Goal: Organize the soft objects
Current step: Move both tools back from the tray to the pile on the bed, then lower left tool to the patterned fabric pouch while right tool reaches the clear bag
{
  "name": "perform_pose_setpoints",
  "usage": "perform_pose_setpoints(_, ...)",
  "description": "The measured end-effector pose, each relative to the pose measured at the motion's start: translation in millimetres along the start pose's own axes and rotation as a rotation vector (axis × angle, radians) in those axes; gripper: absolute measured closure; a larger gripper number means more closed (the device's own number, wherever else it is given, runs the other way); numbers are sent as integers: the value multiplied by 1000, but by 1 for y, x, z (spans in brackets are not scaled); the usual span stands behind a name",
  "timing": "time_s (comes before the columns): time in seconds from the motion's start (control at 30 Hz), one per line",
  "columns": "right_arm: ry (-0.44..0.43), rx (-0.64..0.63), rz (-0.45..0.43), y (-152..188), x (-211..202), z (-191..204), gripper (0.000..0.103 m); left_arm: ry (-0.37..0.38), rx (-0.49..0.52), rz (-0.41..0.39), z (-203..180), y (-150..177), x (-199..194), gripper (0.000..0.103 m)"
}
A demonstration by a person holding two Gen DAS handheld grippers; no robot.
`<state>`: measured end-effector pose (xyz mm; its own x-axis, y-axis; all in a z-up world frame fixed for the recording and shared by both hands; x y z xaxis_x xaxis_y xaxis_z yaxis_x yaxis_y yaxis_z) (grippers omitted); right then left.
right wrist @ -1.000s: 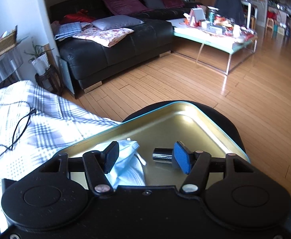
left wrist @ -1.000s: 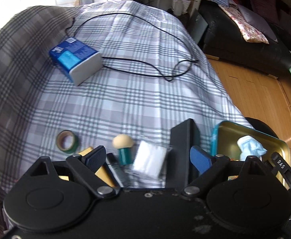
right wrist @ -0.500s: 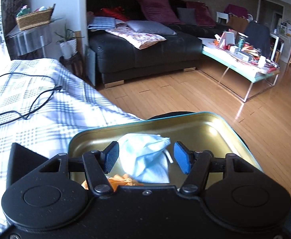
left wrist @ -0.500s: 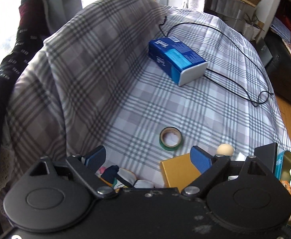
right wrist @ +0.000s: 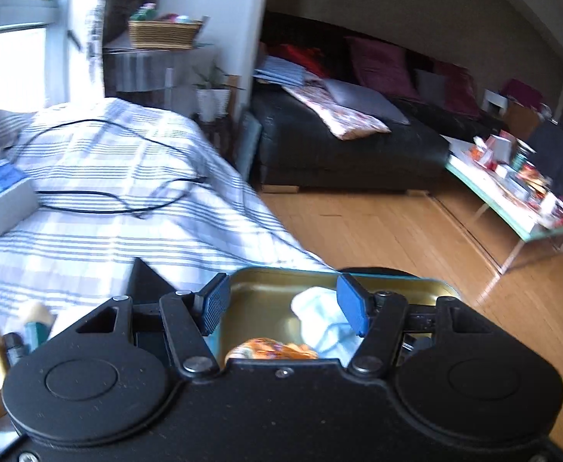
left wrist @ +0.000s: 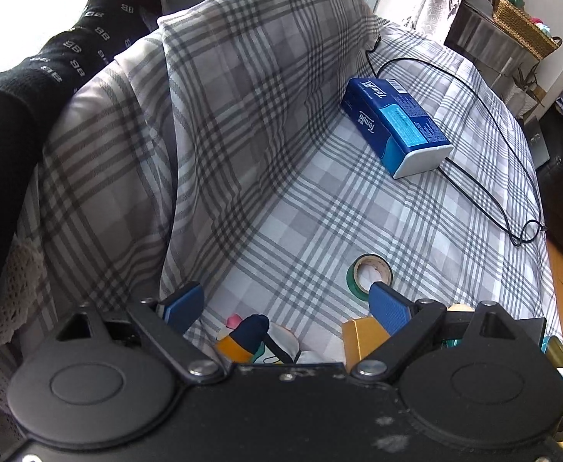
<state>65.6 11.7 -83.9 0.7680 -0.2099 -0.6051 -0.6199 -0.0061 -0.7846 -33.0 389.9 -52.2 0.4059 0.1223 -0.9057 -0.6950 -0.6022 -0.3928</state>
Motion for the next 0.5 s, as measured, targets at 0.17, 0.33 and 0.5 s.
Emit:
perform_pose_setpoints(0.17, -142, -69, 11, -8, -19, 45, 44, 20, 4, 4, -4, 2, 1, 11)
perform_pose_setpoints(0.33, -278, -150, 72, -6, -22, 94, 44, 45, -18, -3, -1, 2, -4, 11)
perform_pose_setpoints(0.5, -348, -184, 217, 7, -9, 130, 44, 65, -38, -5, 2, 0, -7, 11)
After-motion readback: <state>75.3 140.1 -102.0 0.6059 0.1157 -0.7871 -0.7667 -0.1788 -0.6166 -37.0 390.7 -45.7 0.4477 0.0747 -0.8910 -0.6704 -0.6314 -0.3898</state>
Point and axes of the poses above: each gripper's, at about its wrist camera, not at the fingertips, and x roughly the way its jaws point, z to its left, y to its underside, the point moved 10 cm from there along x, roughly the way its jaws point, and after that the axes turned 6 degrees about z, right-handed, at the moved point
